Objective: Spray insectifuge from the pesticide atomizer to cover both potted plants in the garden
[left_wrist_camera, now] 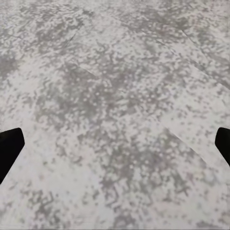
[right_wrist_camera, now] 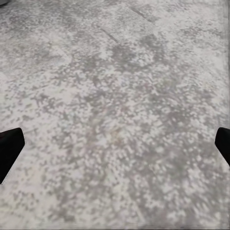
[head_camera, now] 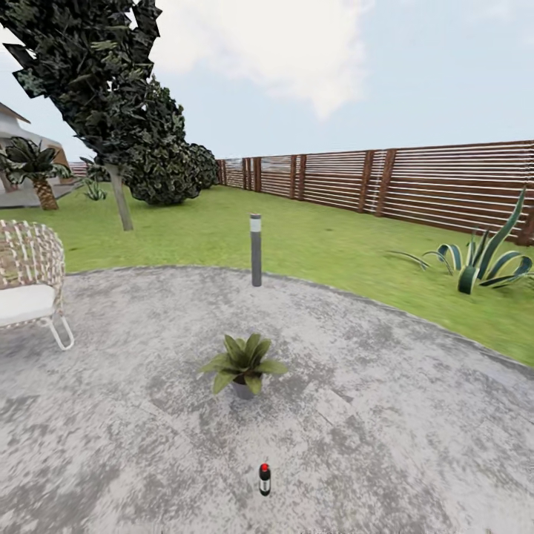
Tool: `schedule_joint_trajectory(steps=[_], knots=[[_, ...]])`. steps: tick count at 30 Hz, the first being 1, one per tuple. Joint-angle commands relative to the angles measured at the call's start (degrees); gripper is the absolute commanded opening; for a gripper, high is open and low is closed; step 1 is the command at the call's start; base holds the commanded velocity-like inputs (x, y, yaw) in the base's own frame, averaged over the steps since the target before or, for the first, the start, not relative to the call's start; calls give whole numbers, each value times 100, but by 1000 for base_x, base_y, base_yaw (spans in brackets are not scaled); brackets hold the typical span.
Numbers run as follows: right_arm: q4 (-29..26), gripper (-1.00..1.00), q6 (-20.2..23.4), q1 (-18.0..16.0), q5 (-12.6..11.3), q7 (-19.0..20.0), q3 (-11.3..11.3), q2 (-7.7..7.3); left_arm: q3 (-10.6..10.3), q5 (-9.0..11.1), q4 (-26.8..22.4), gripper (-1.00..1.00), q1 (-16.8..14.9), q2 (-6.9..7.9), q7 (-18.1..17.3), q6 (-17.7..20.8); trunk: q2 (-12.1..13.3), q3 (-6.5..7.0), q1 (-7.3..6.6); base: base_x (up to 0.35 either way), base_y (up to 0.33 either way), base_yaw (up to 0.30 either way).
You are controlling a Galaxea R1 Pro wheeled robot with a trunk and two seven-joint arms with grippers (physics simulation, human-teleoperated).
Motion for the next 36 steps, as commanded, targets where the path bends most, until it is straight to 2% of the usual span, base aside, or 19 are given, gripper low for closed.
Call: schedule_joint_trajectory(steps=[1,16,26,36], knots=[[3,100,-17,-4,4,-1,1,-1,6,5,4,100,-1,0,-2,-18,-2,-3,-1,0,303,-292],[3,100,-17,-4,7,-2,1,-1,4,5,4,100,-1,0,-2,-22,-2,29,-1,106,303,-292],[3,100,-13,-4,11,1,1,-1,10,14,4,100,-1,-8,2,-18,-2,50,-1,-30,293,-292],[3,100,-15,-4,6,15,1,-1,9,13,4,100,-1,-9,4,-18,-2,59,-1,-22,52,-296]])
